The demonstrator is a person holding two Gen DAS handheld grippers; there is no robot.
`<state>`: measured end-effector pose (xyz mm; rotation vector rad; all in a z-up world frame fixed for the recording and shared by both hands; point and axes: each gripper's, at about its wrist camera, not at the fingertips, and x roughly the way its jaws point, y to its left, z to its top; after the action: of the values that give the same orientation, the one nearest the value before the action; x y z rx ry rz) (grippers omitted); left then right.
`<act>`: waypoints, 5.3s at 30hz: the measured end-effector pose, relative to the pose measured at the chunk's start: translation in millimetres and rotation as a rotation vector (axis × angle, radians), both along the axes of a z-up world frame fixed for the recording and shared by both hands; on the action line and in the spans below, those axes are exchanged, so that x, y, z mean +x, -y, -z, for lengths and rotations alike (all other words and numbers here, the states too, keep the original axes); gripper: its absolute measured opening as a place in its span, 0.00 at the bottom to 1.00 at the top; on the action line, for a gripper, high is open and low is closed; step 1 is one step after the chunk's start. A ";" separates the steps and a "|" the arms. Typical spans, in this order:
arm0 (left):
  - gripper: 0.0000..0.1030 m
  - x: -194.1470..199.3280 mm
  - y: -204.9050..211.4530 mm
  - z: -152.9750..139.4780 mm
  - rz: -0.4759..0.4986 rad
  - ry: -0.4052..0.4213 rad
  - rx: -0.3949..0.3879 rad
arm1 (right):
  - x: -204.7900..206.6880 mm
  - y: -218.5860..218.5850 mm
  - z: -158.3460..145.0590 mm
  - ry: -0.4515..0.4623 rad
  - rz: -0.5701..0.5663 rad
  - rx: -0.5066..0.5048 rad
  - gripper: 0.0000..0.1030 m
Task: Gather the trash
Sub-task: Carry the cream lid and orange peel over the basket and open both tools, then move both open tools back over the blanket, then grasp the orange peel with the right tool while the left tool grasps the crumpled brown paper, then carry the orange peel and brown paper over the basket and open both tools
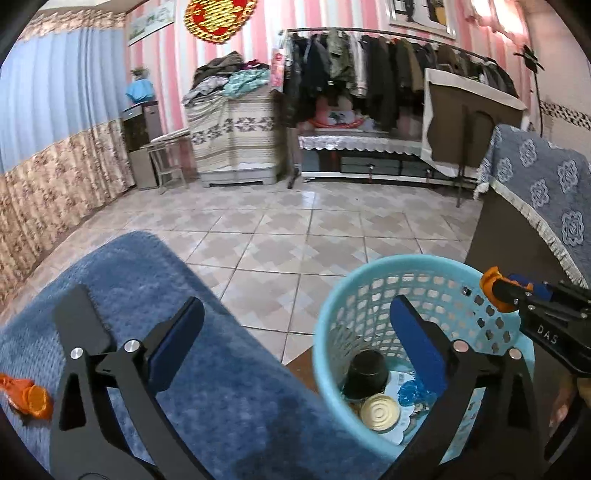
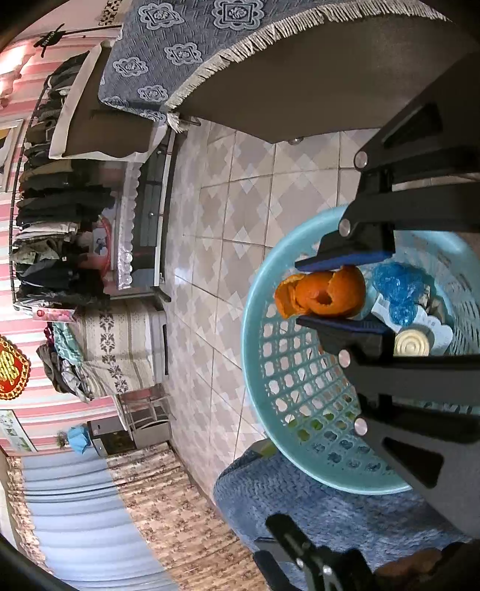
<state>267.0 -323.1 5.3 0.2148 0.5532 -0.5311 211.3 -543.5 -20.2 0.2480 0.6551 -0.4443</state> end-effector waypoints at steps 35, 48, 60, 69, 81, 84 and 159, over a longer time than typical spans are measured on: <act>0.95 -23.1 -122.7 -11.6 -0.200 0.000 -0.035 | 11.8 -54.5 -7.8 0.017 -0.090 -0.107 0.93; 0.95 -38.4 -211.1 -14.5 -0.332 0.003 -0.048 | 15.1 -99.8 -10.9 0.021 -0.190 -0.120 0.96; 0.95 -46.0 -307.9 2.2 -0.501 -0.020 -0.063 | 19.2 -171.8 -13.4 0.006 -0.349 -0.089 0.96; 0.95 -45.2 -375.7 13.4 -0.611 -0.029 -0.062 | 42.4 -255.7 -6.9 -0.025 -0.535 -0.098 0.96; 0.95 -44.4 -447.2 25.8 -0.742 -0.051 -0.055 | 105.8 -358.6 5.5 -0.055 -0.742 -0.055 0.96; 0.95 -42.7 -456.8 28.8 -0.758 -0.059 -0.070 | 118.0 -383.1 10.3 -0.068 -0.799 -0.087 0.95; 0.21 -42.5 -181.6 -20.5 -0.170 -0.016 -0.094 | -24.9 -94.7 -32.1 0.095 -0.228 -0.016 0.29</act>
<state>224.4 -141.6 25.9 0.0734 0.5550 -0.3924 186.5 -448.9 11.9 0.1759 0.5784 -0.2176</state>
